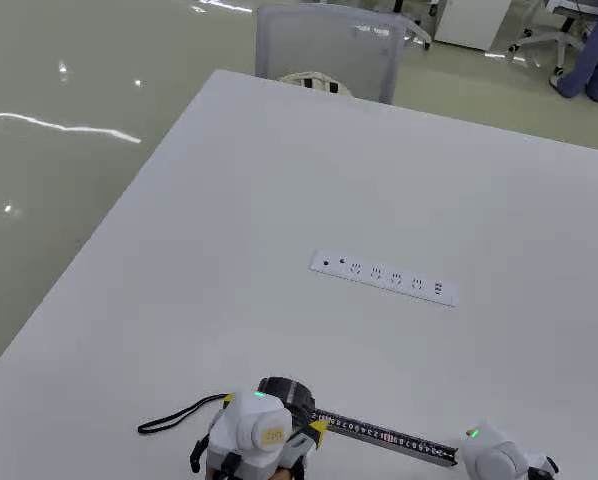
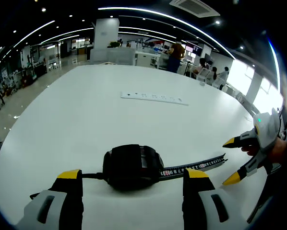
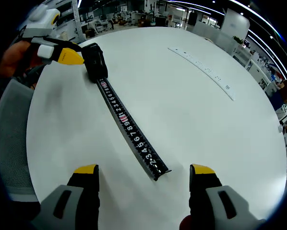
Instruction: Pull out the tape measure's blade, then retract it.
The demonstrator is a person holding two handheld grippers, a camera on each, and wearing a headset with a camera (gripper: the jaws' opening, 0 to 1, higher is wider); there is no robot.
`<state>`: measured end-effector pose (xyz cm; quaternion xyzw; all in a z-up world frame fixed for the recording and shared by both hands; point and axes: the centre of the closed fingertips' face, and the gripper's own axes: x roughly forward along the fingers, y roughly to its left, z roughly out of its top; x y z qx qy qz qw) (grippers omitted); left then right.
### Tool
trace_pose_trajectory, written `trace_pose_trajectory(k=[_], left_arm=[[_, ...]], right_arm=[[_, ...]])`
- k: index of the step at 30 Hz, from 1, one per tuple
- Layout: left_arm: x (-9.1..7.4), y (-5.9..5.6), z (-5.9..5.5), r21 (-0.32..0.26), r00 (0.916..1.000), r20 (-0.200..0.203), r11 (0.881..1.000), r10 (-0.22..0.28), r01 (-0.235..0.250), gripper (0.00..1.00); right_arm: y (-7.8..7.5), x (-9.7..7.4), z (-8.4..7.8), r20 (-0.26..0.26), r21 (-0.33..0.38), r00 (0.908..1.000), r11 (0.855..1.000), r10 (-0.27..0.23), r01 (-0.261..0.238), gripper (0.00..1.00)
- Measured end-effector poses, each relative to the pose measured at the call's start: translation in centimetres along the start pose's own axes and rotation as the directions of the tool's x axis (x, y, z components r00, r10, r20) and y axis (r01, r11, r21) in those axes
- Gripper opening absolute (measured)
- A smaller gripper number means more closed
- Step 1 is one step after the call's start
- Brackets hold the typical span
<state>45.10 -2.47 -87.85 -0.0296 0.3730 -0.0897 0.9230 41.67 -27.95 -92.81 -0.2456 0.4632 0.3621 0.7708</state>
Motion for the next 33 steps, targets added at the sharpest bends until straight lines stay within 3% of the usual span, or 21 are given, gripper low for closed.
trace_pose_trajectory(k=[14,23,33], left_arm=[[0.9,0.2,0.1,-0.014,0.9998,-0.016,1.000,0.009,-0.010,0.82],[1.7,0.4,0.1,-0.021,0.9996,-0.024,1.000,0.014,-0.015,0.80],[2.4,0.1,-0.2,-0.025,0.9991,-0.040,1.000,0.014,-0.015,0.79]], right_arm=[[-0.6,0.7,0.1,-0.023,-0.063,0.9987,0.997,0.046,-0.047,0.76],[-0.6,1.2,0.4,-0.030,-0.124,0.9956,0.988,0.089,-0.092,0.66],[-1.5,1.5,0.3,-0.050,-0.161,0.9925,0.980,0.111,-0.118,0.59]])
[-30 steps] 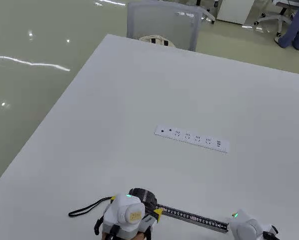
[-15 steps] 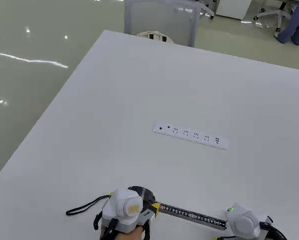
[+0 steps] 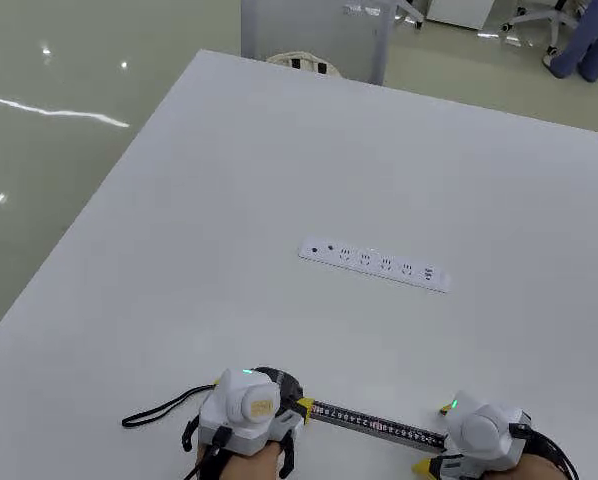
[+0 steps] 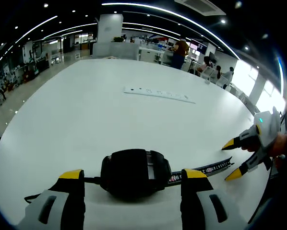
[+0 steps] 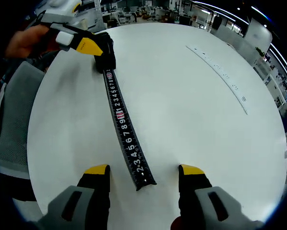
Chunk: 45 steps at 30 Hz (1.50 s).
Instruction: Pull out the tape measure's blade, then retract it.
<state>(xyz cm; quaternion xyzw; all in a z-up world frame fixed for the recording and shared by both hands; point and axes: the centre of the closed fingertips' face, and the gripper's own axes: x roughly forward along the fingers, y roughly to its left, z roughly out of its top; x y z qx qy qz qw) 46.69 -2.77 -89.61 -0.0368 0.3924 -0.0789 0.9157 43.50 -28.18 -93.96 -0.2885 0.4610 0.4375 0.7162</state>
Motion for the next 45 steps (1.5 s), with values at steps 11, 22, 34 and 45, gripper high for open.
trace_pose_trajectory(k=[11,22,34,45], left_arm=[[0.6,0.0,0.0,-0.004,1.0000,-0.009,1.000,0.004,-0.004,0.77],[0.9,0.2,0.0,0.001,0.9999,-0.013,1.000,0.010,-0.010,0.74],[1.2,0.2,-0.3,-0.005,0.9997,-0.018,1.000,0.015,-0.015,0.69],[1.3,-0.3,-0.4,0.001,1.0000,-0.007,1.000,0.007,-0.007,0.63]], right_arm=[[0.3,-0.2,-0.1,-0.009,-0.033,0.9999,0.999,0.014,-0.014,0.51],[0.3,-0.4,-0.3,-0.003,-0.053,0.9996,0.998,0.028,-0.028,0.33],[0.2,-0.3,-0.7,-0.027,-0.121,0.9979,0.991,0.059,-0.061,0.26],[0.7,-0.4,-0.7,-0.062,-0.205,0.9935,0.973,0.096,-0.106,0.20]])
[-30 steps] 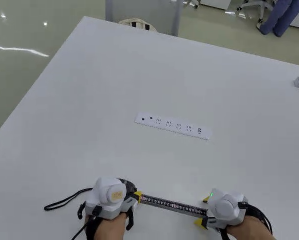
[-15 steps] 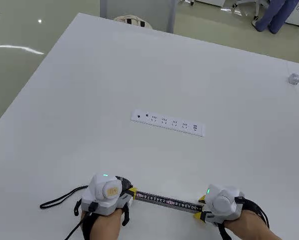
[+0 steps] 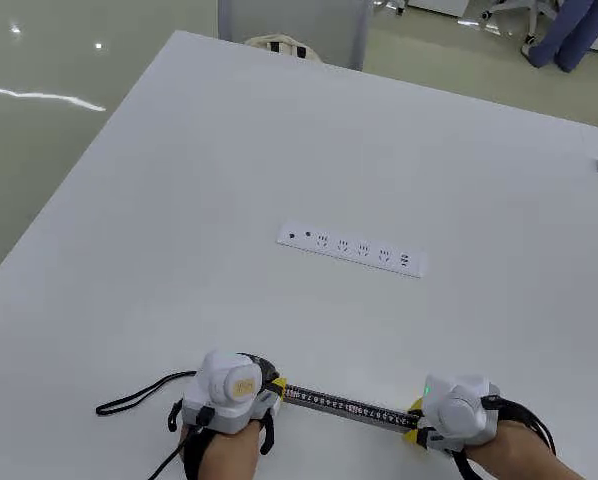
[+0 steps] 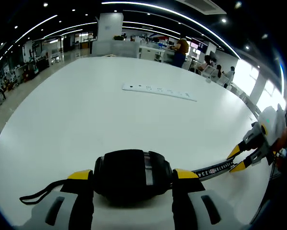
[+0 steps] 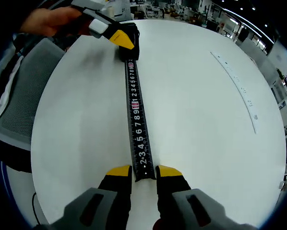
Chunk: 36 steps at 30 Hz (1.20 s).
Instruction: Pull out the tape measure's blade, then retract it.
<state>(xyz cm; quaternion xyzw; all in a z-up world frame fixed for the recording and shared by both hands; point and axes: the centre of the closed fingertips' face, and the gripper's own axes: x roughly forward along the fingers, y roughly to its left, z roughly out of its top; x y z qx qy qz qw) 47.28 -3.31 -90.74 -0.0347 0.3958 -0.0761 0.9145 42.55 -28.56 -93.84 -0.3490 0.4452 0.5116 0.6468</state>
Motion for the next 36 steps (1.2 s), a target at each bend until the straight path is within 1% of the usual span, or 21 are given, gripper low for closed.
trace_pose_trajectory(k=[5,9,13,16,19,22,29,30,32,36], left_arm=[[0.0,0.0,-0.2,0.002,1.0000,0.000,1.000,-0.002,0.002,0.63],[-0.1,-0.1,-0.1,0.008,1.0000,0.007,1.000,-0.001,0.001,0.63],[0.0,0.0,-0.2,0.015,1.0000,0.003,1.000,-0.006,0.006,0.62],[-0.1,-0.1,-0.2,0.022,0.9999,0.010,1.000,-0.006,0.006,0.62],[-0.2,-0.1,-0.3,0.032,0.9998,0.019,0.999,-0.002,0.001,0.61],[-0.2,-0.1,-0.2,0.040,0.9996,0.028,0.999,-0.004,0.003,0.60],[-0.2,-0.1,-0.2,0.041,0.9996,0.029,0.999,-0.004,0.003,0.60],[-0.2,-0.1,-0.2,0.047,0.9986,0.053,0.999,-0.001,-0.001,0.60],[-0.2,-0.1,-0.2,0.050,0.9983,0.058,0.999,-0.003,0.000,0.60],[-0.2,0.0,-0.1,0.049,0.9981,0.061,0.999,-0.003,0.000,0.60]], right_arm=[[0.1,0.0,0.0,-0.001,-0.029,0.9999,0.999,0.014,-0.014,0.16],[0.2,0.0,0.0,0.002,-0.038,0.9999,0.999,0.012,-0.012,0.16],[0.2,0.0,0.0,0.003,-0.044,0.9999,0.999,0.011,-0.011,0.16],[0.3,0.0,0.1,0.000,-0.065,1.0000,0.998,0.004,-0.004,0.15],[0.4,0.0,0.3,0.004,-0.081,0.9999,0.997,-0.014,0.014,0.15],[0.2,0.0,0.5,0.012,-0.077,0.9996,0.997,-0.027,0.028,0.15],[0.2,0.1,0.5,0.013,-0.077,0.9995,0.997,-0.030,0.031,0.15],[0.2,0.4,1.1,0.019,-0.098,0.9980,0.993,-0.061,0.062,0.15],[0.2,0.3,1.4,0.023,-0.109,0.9976,0.992,-0.066,0.068,0.15],[0.1,0.4,1.6,0.024,-0.107,0.9976,0.992,-0.065,0.068,0.15]])
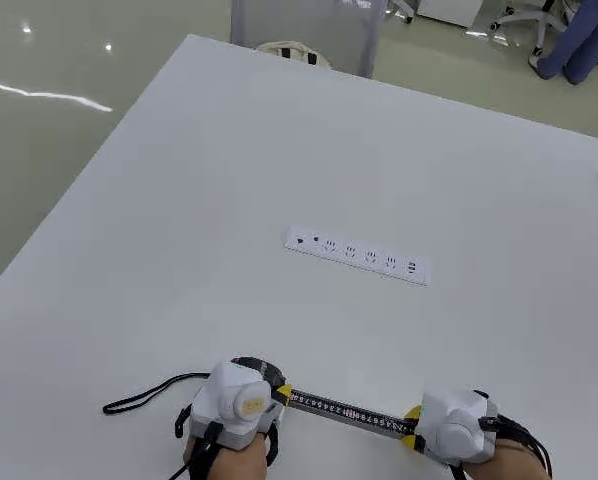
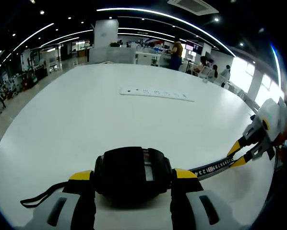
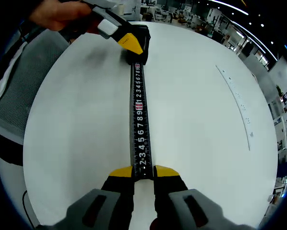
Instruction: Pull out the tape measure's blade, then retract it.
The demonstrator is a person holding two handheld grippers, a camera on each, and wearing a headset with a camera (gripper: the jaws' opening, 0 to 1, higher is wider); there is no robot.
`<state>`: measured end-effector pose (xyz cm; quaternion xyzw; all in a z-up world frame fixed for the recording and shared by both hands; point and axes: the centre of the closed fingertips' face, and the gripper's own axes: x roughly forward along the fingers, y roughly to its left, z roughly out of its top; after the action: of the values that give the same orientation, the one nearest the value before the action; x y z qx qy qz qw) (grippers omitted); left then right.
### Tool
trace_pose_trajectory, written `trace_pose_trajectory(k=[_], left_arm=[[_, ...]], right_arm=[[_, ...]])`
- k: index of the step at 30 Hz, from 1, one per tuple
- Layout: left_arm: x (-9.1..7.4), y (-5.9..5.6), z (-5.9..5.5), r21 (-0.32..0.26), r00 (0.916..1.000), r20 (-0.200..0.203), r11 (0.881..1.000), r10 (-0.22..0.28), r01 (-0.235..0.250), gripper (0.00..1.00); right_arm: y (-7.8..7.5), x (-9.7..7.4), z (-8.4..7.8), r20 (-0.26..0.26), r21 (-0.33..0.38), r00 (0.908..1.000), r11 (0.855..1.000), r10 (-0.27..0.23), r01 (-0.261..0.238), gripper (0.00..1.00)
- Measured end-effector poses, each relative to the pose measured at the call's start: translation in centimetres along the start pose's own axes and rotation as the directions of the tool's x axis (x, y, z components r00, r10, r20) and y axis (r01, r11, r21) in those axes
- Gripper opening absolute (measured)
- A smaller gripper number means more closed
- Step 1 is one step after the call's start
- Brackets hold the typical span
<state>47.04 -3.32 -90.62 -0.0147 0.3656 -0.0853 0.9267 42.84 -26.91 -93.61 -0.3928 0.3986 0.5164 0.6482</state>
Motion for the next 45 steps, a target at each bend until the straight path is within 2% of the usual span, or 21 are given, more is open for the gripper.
trace_pose_trajectory(k=[16,25,32,45], left_arm=[[0.1,0.0,0.1,0.006,0.9999,0.012,1.000,-0.002,0.002,0.59],[0.1,0.1,0.1,0.001,0.9999,0.012,1.000,-0.001,0.001,0.59],[0.1,0.1,0.1,-0.001,0.9999,0.014,1.000,0.001,-0.001,0.59],[0.2,0.1,0.1,-0.002,0.9999,0.013,1.000,0.001,-0.001,0.59]], right_arm=[[0.0,0.4,1.0,0.011,0.013,0.9999,1.000,0.008,-0.008,0.15],[-0.1,0.7,1.5,0.020,0.034,0.9998,0.999,-0.005,0.004,0.15],[0.3,1.0,2.7,0.033,0.047,0.9994,0.999,0.003,-0.004,0.15],[0.2,1.5,3.7,0.041,0.048,0.9992,0.999,0.001,-0.003,0.15]])
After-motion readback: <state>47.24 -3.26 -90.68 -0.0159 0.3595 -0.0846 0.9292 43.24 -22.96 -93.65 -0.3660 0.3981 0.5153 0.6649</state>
